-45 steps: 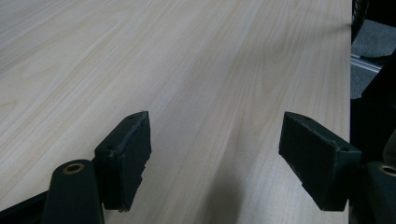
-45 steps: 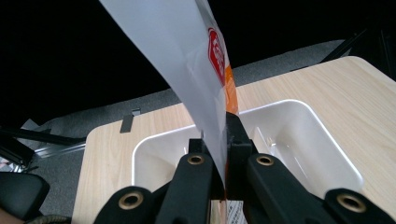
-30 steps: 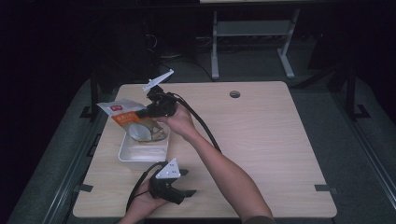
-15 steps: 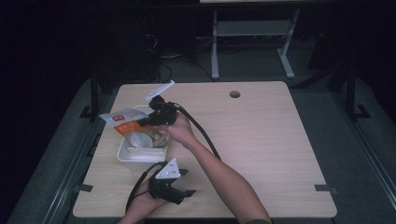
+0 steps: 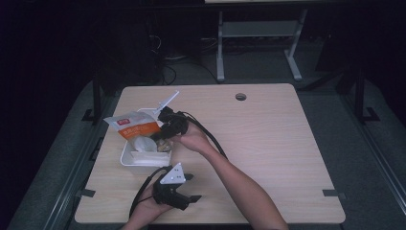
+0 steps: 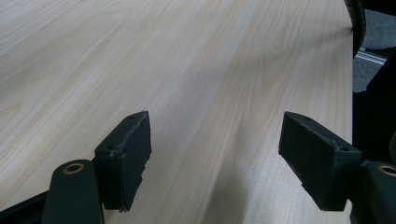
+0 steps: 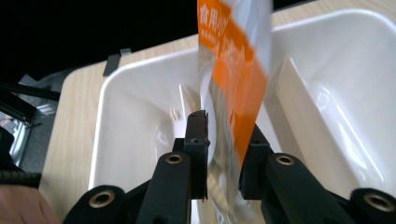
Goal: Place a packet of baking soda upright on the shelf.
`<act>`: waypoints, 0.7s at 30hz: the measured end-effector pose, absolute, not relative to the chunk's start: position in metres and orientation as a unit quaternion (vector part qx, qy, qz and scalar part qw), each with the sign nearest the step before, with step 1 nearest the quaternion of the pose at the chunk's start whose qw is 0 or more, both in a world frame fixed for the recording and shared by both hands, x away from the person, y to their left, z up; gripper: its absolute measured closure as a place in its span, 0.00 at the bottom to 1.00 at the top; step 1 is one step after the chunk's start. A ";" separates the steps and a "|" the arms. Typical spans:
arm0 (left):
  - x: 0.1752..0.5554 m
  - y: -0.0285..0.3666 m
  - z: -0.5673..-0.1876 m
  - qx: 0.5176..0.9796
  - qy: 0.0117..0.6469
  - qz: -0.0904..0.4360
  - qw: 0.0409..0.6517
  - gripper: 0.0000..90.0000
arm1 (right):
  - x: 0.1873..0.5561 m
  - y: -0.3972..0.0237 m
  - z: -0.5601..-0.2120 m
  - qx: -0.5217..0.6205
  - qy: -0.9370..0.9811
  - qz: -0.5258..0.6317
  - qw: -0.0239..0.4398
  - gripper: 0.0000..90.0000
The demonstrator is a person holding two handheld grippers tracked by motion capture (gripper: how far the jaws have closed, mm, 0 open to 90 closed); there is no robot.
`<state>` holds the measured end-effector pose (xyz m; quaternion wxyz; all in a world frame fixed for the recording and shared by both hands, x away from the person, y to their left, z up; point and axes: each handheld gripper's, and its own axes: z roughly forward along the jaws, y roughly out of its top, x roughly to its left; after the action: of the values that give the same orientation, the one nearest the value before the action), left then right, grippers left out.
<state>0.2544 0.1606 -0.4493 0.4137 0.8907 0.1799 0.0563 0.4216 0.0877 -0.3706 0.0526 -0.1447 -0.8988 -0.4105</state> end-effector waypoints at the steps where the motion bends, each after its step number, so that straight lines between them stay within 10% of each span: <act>1: 0.255 0.161 -0.449 0.891 0.180 0.056 0.413 0.28 | 0.421 0.087 -0.372 -0.145 -0.899 -0.410 0.053 0.84; 21: 0.254 0.159 -0.450 0.893 0.178 0.055 0.411 0.28 | 0.416 0.082 -0.399 -0.142 -0.920 -0.365 0.017 0.97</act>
<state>0.2542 0.1587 -0.4504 0.4108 0.8926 0.1775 0.0550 0.4163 0.0825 -0.3987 0.0167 -0.1423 -0.9199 -0.3649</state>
